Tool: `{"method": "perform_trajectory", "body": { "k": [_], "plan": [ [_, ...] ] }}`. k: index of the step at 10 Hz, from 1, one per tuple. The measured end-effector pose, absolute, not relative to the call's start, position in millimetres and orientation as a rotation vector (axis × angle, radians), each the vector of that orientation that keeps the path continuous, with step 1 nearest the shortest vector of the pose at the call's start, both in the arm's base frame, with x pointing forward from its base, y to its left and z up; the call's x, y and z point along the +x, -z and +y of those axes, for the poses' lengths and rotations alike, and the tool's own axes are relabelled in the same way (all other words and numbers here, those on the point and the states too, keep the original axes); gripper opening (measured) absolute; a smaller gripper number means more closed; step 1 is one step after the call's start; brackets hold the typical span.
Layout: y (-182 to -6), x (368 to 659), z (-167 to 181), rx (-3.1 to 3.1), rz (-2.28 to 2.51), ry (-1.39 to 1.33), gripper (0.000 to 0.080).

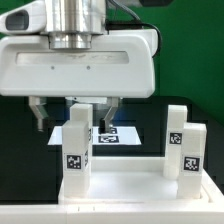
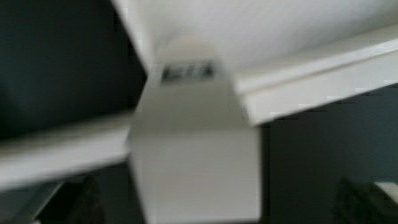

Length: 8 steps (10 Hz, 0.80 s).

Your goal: Assemble desk

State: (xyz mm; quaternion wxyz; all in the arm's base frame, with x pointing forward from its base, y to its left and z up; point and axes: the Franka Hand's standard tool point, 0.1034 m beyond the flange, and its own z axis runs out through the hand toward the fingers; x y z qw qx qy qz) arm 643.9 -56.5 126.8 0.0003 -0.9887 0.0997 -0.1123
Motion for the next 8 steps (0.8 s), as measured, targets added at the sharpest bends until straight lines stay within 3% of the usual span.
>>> {"method": "perform_trajectory", "body": {
  "k": [1,2,3,5,8],
  "plan": [
    [-122.6,638.5,-55.5,-3.094,0.370,0.323,0.0648],
    [-122.7,639.1,-55.6,-3.084,0.422,0.322,0.0516],
    [-122.4,639.0,-55.8,-3.074,0.468,0.322,0.0516],
    [-121.8,638.8,-55.8,-3.009,0.717,0.316,0.0283],
    [-121.0,637.0,-57.4,-2.812,1.215,0.269,0.0284]
  ]
}}
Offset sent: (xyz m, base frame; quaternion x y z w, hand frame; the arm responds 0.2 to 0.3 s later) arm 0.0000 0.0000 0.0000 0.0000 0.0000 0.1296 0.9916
